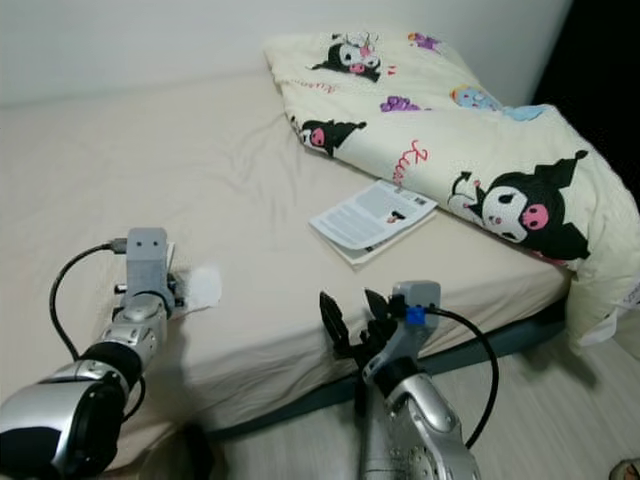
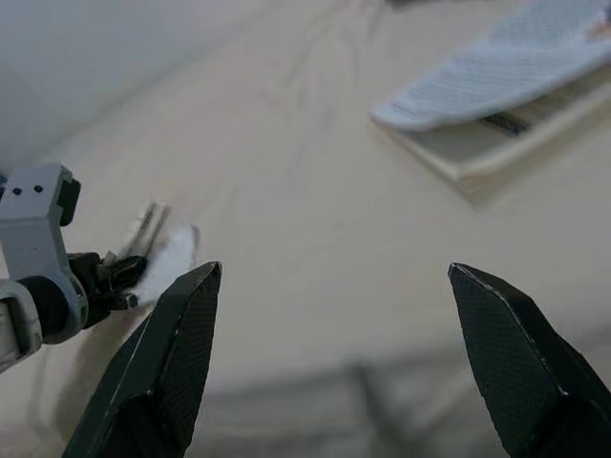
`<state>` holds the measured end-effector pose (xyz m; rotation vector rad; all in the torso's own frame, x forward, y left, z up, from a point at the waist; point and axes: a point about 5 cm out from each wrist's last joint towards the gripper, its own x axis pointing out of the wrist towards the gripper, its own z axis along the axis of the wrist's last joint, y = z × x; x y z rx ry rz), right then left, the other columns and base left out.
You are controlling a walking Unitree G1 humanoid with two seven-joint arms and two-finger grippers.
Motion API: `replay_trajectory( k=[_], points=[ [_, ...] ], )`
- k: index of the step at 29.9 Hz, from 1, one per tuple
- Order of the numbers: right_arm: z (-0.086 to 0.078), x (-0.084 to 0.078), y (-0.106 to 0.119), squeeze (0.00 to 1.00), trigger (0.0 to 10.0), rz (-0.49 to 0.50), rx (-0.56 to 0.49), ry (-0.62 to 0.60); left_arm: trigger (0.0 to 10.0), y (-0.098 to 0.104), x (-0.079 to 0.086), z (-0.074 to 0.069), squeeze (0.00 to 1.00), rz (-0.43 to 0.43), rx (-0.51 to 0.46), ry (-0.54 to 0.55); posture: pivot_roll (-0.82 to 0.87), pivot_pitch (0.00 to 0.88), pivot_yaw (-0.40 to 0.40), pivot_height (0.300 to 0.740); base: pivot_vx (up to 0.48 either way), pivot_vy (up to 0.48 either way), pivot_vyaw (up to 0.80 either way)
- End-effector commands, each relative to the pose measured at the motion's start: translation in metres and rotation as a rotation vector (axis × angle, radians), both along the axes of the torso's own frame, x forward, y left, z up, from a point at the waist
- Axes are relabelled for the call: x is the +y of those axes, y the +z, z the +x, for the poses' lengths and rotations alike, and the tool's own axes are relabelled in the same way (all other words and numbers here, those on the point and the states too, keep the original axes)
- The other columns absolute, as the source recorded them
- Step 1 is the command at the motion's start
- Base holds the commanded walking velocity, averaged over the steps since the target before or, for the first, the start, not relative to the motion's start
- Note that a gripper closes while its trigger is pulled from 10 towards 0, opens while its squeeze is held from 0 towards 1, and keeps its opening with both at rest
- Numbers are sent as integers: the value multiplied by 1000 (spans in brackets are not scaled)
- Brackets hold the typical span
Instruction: Clean up the room
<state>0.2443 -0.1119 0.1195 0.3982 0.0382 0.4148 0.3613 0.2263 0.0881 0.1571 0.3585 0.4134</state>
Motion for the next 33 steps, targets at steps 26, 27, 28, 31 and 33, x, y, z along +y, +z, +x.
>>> replay_trajectory(
  k=[26, 27, 28, 31, 33],
  points=[
    [61, 30, 46, 0, 10000, 23, -139, 109, 0, 135, 24, 37, 0, -103, -599, -52, -69, 179, 12, 480, 0, 0, 0],
    [69, 31, 44, 0, 10000, 8, -128, 105, 0, 137, 25, 36, 0, -72, -618, -55, -54, 173, 6, 480, 0, 0, 0],
    [77, 32, 41, 0, 10000, -11, -115, 100, 0, 138, 25, 34, 0, -49, -633, -58, -47, 172, 3, 480, 0, 0, 0],
    [95, 39, 35, 0, 10000, -90, -95, 120, 0, 133, 26, 28, 0, 36, -655, -70, 7, 165, -18, 480, 0, 0, 0],
    [104, 45, 35, 0, 10000, -108, -87, 148, 0, 125, 27, 21, 0, 99, -656, -85, 46, 165, -32, 480, 0, 0, 0]
  ],
)
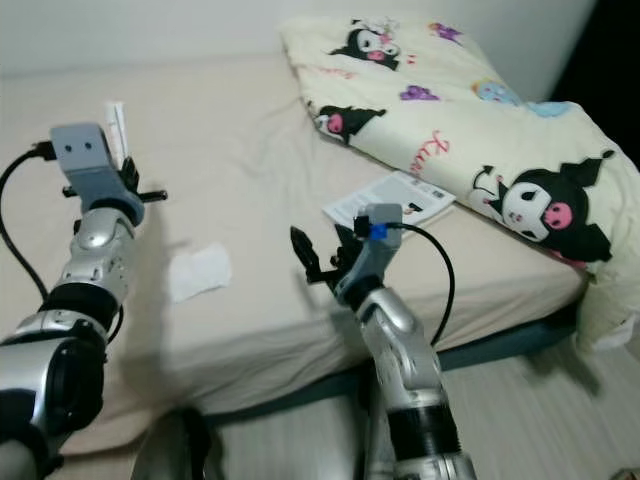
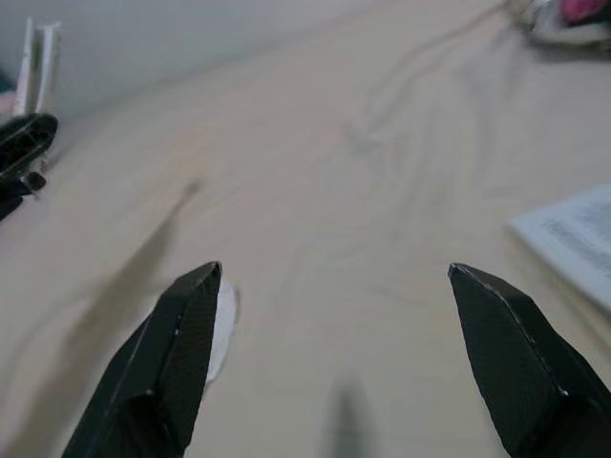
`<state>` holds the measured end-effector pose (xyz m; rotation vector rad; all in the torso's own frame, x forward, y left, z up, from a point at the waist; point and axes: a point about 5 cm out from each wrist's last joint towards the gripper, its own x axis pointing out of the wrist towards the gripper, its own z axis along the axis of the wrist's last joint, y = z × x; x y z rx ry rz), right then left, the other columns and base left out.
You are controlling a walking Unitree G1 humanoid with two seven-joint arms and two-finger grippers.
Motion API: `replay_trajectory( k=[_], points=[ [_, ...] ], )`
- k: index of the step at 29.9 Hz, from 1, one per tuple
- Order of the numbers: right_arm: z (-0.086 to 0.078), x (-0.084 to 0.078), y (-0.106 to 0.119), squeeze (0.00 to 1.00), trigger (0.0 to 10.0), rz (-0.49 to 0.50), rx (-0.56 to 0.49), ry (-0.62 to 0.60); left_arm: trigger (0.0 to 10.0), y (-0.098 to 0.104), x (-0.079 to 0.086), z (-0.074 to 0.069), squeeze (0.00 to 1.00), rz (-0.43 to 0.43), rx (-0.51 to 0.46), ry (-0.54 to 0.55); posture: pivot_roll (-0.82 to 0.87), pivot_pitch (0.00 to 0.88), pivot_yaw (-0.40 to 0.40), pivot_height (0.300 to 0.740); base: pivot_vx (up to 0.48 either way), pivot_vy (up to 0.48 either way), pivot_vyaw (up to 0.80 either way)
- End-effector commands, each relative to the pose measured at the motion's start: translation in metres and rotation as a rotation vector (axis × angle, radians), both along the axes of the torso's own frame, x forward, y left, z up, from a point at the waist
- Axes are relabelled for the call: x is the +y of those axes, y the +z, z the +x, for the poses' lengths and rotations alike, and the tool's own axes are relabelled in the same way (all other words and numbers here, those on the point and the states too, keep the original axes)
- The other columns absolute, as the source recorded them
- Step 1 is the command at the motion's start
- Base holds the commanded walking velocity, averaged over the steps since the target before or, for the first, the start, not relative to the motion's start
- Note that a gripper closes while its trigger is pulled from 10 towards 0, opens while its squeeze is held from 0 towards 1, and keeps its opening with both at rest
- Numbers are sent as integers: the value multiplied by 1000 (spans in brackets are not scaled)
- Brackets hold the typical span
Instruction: Clean up the room
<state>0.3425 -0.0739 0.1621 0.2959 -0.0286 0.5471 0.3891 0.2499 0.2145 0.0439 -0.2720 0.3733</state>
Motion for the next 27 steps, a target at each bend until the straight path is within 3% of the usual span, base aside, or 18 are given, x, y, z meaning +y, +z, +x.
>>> replay_trajectory(
  k=[1, 3, 5, 6, 7, 8, 9, 10, 13, 14, 18, 20, 21, 22, 23, 24, 27],
  points=[
    [12, 12, -8, 0, 10000, -42, 28, 48, 0, -7, 4, -12, 0, 126, -27, 15, 46, 165, -32, 480, 0, 0, 0],
    [15, 14, -8, 0, 10000, -43, 31, 59, 0, -10, 4, -14, 0, 147, -28, 13, 46, 165, -32, 480, 0, 0, 0],
    [24, 24, -6, 0, 10000, -94, 40, 95, 0, -43, 10, -36, 0, 204, 49, 35, 136, 180, -83, 480, 0, 0, 0],
    [24, 24, -6, 0, 10000, -94, 40, 95, 0, -43, 10, -36, 0, 204, 49, 35, 136, 180, -83, 480, 0, 0, 0],
    [27, 27, -5, 0, 10000, -114, 40, 110, 0, -58, 14, -48, 0, 209, 89, 55, 140, 184, -87, 480, 0, 0, 0],
    [27, 27, -5, 0, 10000, -114, 40, 110, 0, -58, 14, -48, 0, 209, 89, 55, 140, 184, -87, 480, 0, 0, 0],
    [30, 32, -4, 0, 10000, -128, 42, 132, 0, -74, 19, -63, 0, 216, 129, 81, 153, 197, -98, 480, 0, 0, 0],
    [30, 32, -4, 0, 10000, -128, 42, 132, 0, -74, 19, -63, 0, 216, 129, 81, 153, 197, -98, 480, 0, 0, 0],
    [29, 47, -6, 0, 10000, -155, 50, 217, 0, -105, 28, -107, 0, 149, 206, 153, 209, 243, -131, 480, 0, 0, 0],
    [27, 52, -7, 0, 10000, -166, 47, 249, 588, -109, 28, -117, 0, 137, 218, 165, 214, 247, -133, 480, 0, 0, 0],
    [21, 68, -11, 0, 10000, -210, 36, 330, 667, -110, 21, -134, 0, 149, 225, 155, 254, 289, -137, 480, 0, 0, 0],
    [21, 68, -11, 0, 10000, -210, 36, 330, 667, -110, 21, -134, 0, 149, 225, 155, 254, 289, -137, 480, 0, 0, 0],
    [18, 75, -13, 0, 10000, -238, 34, 353, 1098, -109, 16, -140, 0, 153, 227, 144, 262, 301, -138, 480, 0, 0, 0],
    [15, 84, -20, 0, 10000, -303, 37, 355, 5686, -106, 5, -151, 0, 156, 239, 112, 269, 324, -137, 480, 0, 0, 0],
    [15, 84, -20, 0, 10000, -303, 37, 355, 5686, -106, 5, -151, 0, 156, 239, 112, 269, 324, -137, 480, 0, 0, 0],
    [15, 85, -23, 0, 10000, -349, 41, 333, 10000, -105, 0, -153, 0, 155, 244, 90, 271, 337, -137, 480, 0, 0, 0],
    [16, 82, -29, 0, 10000, -420, 52, 272, 10000, -102, -6, -157, 0, 163, 252, 59, 270, 363, -133, 480, 0, 0, 0]
  ],
)
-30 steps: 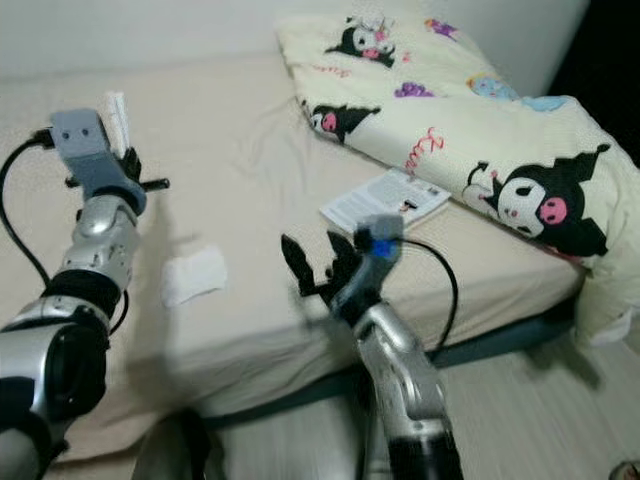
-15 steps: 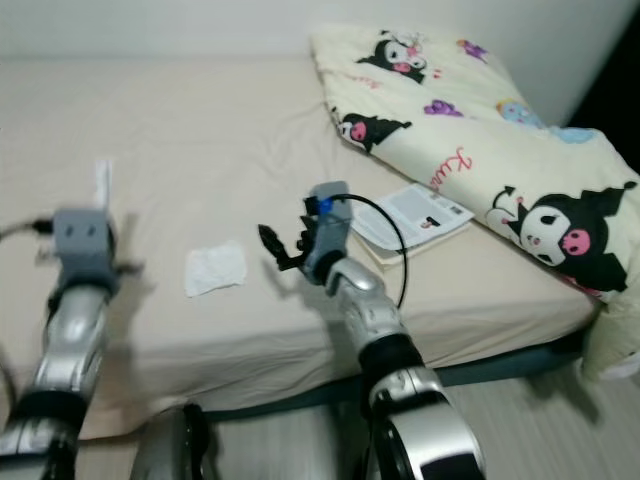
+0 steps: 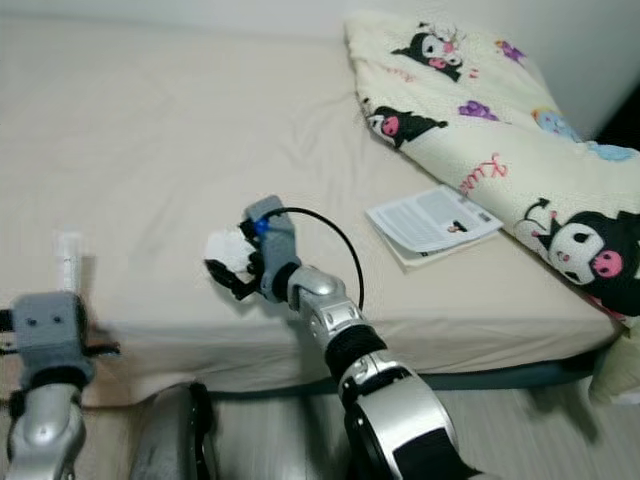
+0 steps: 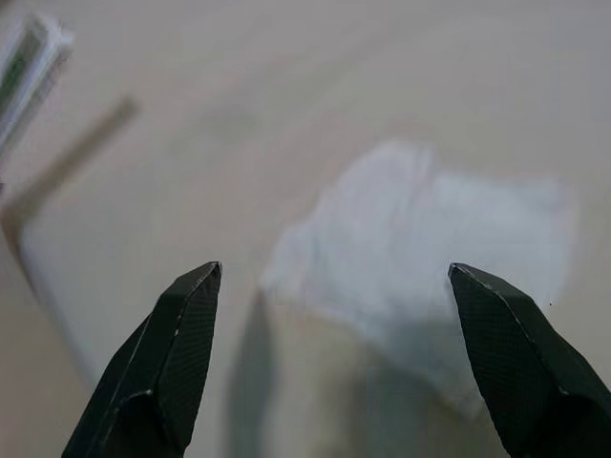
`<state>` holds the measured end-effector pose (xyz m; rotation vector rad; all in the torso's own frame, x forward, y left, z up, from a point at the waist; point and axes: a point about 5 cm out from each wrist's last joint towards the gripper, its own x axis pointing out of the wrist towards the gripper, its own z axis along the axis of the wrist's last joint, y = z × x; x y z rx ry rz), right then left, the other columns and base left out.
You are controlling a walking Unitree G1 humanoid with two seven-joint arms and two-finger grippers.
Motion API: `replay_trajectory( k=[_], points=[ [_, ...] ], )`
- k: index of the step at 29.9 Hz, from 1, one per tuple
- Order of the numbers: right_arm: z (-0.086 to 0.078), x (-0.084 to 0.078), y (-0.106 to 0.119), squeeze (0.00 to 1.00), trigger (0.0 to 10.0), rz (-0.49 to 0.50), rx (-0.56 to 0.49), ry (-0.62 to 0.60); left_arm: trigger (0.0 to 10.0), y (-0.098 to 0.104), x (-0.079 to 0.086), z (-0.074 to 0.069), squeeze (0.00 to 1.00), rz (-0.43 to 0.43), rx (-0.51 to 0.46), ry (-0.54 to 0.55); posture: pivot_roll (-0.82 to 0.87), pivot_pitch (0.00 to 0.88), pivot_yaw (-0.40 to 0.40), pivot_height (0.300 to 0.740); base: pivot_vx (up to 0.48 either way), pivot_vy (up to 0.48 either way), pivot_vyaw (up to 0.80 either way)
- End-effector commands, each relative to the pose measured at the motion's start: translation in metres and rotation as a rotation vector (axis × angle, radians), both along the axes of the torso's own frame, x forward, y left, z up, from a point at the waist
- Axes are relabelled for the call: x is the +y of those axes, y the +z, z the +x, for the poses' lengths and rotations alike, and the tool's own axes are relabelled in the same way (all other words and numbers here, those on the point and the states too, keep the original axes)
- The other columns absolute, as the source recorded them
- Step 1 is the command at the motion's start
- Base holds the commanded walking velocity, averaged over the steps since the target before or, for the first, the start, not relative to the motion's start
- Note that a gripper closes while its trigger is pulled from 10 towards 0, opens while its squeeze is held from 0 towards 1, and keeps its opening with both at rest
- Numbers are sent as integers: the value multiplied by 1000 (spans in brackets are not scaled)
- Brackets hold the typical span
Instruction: Clean up the room
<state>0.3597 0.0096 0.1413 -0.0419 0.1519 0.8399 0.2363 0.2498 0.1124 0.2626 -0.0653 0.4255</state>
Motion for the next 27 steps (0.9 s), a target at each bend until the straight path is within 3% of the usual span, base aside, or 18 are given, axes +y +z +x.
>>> replay_trajectory(
  k=[1, 9, 10, 11, 19, 23, 27],
  points=[
    [1, -6, -11, 0, 10000, -90, -8, -97, 10000, 1, -9, -6, 0, -4, 21, -39, 276, 381, -129, 480, 0, 0, 0],
    [14, -29, -7, 0, 10000, -102, -38, -254, 10000, 10, -13, -18, 0, -2, 60, -55, 290, 401, -116, 480, 0, 0, 0],
    [16, -33, -5, 0, 2941, -98, -42, -274, 10000, 12, -13, -18, 0, -1, 64, -58, 294, 402, -115, 480, 0, 0, 0],
    [18, -36, -4, 0, 0, -93, -42, -285, 10000, 14, -13, -18, 0, 1, 65, -61, 295, 406, -111, 480, 0, 0, 0],
    [22, -40, 4, 0, 0, 31, -1, -296, 10000, 19, -16, -17, 0, 2, 73, -70, 300, 402, -109, 480, 0, 0, 0],
    [15, -25, 0, 0, 0, 57, 54, -193, 10000, 20, -20, -18, 0, -8, 85, -75, 301, 395, -113, 480, 0, 0, 0],
    [12, -20, -1, 0, 0, 54, 58, -160, 10000, 20, -20, -17, 0, -11, 89, -76, 299, 390, -111, 480, 0, 0, 0]
  ],
)
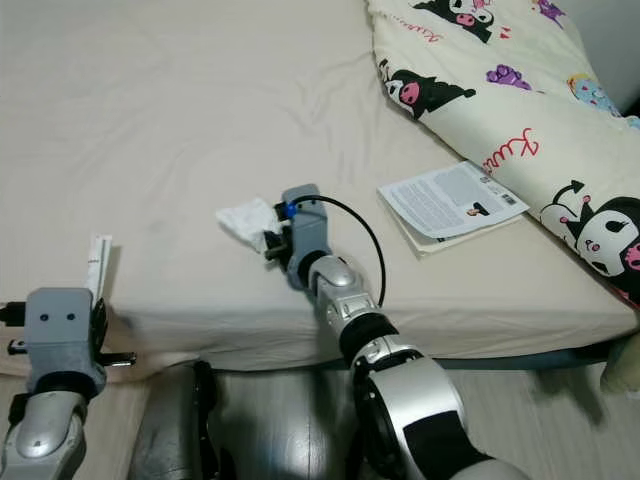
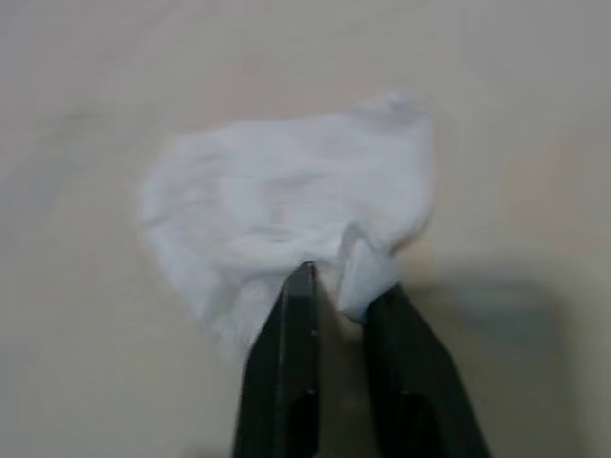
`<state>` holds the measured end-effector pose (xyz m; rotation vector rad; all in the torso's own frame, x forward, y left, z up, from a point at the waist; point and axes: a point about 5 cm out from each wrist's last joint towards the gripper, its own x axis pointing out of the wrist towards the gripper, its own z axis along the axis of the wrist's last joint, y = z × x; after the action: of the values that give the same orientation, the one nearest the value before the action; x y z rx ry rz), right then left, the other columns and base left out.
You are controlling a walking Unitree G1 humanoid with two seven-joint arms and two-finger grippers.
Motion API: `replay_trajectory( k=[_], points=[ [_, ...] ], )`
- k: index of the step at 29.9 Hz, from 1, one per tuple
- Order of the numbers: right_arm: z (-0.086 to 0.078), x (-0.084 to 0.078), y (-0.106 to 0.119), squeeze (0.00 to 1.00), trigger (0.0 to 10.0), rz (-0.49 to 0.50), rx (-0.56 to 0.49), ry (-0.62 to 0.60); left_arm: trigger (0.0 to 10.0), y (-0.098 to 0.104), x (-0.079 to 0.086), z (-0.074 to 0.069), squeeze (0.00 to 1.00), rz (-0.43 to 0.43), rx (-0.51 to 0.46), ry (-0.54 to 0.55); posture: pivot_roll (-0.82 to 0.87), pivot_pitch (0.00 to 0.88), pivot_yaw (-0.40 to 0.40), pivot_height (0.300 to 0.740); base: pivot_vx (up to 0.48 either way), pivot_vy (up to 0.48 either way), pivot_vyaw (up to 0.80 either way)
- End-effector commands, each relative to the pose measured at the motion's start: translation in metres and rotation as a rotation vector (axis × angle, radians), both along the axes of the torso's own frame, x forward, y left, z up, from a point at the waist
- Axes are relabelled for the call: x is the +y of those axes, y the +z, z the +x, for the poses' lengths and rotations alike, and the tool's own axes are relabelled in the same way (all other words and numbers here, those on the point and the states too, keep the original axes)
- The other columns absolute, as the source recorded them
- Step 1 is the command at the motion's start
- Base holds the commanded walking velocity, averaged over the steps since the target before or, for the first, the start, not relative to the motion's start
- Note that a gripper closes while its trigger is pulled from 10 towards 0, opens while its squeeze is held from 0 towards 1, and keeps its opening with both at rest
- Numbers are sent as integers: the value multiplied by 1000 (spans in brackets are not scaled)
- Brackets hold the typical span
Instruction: Clean up the room
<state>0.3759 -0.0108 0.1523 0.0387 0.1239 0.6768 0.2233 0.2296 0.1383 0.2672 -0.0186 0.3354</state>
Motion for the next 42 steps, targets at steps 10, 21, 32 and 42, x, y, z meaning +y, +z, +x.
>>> replay_trajectory(
  k=[10, 21, 32, 42],
  points=[
    [7, -10, 28, 0, 0, 203, -85, 73, 10000, -4, -9, 18, 0, -53, 11, -11, 268, 321, -110, 480, 0, 0, 0],
    [11, -110, 42, 0, 0, 433, -207, -230, 10000, 14, -26, 81, 0, -237, -97, -85, 138, 170, -94, 480, 0, 0, 0],
    [-42, -161, -82, 0, 0, 219, 72, -435, 10000, 9, -77, 125, 0, -379, -33, -421, 16, 56, -23, 535, 0, 0, 0],
    [-76, -166, -128, 0, 0, 126, 233, -481, 10000, -82, -94, 102, 0, -384, 300, -514, 9, 27, 6, 570, 0, 0, 0]
  ],
)
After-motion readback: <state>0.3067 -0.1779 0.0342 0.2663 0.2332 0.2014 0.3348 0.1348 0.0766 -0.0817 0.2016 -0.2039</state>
